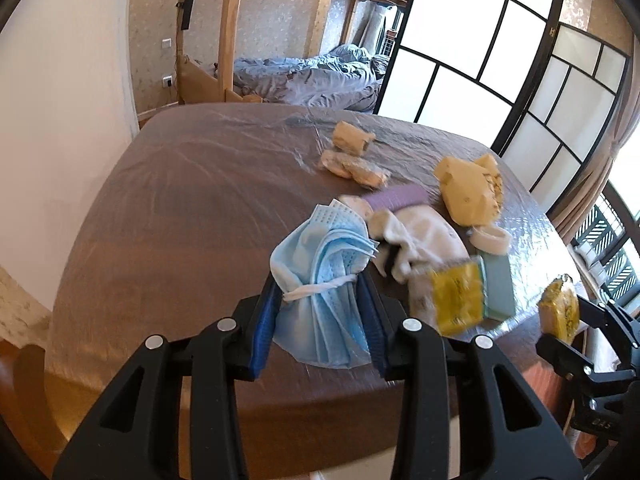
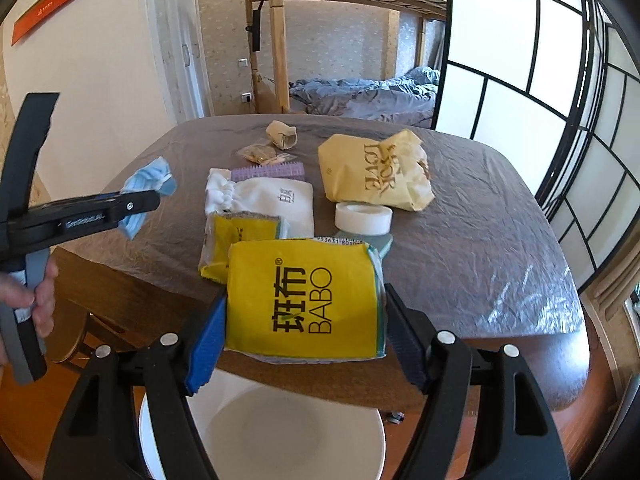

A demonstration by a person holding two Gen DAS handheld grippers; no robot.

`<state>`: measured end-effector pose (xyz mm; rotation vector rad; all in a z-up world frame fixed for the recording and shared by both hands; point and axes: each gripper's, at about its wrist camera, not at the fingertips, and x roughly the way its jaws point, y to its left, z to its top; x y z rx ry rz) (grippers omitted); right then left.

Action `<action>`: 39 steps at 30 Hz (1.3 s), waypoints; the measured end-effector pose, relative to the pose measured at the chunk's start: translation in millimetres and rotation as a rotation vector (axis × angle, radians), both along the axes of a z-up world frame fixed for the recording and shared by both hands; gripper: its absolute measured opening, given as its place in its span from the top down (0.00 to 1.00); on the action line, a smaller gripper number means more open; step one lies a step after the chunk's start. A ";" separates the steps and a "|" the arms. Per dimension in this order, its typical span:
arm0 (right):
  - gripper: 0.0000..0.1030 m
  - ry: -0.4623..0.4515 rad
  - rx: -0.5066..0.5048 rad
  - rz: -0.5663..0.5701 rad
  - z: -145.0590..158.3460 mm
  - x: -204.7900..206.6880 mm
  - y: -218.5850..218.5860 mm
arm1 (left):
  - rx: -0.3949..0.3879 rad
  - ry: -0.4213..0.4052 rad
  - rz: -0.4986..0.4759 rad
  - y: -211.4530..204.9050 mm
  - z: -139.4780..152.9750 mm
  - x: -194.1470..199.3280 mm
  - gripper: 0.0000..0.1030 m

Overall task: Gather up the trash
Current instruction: 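Carry the mask and BABO pack over the white bucket with both tools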

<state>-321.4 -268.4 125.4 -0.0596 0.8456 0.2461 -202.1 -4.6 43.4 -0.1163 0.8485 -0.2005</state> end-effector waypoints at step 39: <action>0.30 0.162 0.044 0.005 -54.6 -102.5 -20.5 | 0.106 0.129 -0.020 -75.8 -56.9 -161.5 0.61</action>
